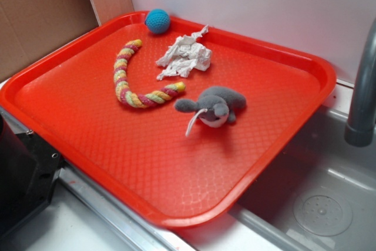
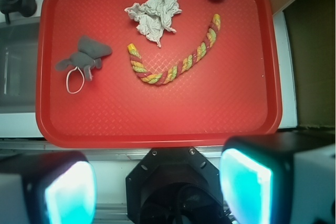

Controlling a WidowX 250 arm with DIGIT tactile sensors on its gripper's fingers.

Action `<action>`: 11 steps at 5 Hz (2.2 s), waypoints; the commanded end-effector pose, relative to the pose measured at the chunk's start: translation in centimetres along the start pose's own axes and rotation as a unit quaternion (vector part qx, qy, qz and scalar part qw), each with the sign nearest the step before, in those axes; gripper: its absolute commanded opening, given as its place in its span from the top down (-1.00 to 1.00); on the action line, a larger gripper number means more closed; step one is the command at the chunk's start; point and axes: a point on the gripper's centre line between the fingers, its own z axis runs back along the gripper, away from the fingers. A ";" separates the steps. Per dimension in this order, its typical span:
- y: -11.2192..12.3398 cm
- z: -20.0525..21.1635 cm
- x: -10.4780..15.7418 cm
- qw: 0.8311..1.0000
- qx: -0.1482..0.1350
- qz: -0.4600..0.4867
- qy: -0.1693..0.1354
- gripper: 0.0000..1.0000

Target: Grab the gray animal.

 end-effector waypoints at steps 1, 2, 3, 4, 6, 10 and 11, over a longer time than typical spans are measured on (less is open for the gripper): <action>0.0 0.0 0.0 1.000 0.000 0.000 0.000 -1.00; -0.6 -0.9 1.4 0.996 -0.014 0.086 -0.001 -1.00; -0.8 -1.6 3.2 0.983 -0.025 0.181 -0.002 -1.00; -1.3 -2.5 5.1 0.954 -0.027 0.299 -0.009 -1.00; -5.0 -6.7 8.8 0.920 -0.035 0.390 -0.006 -1.00; -8.0 -18.7 10.9 0.918 0.026 0.396 0.007 -1.00; -7.9 -21.2 10.7 0.920 0.044 0.389 0.013 -1.00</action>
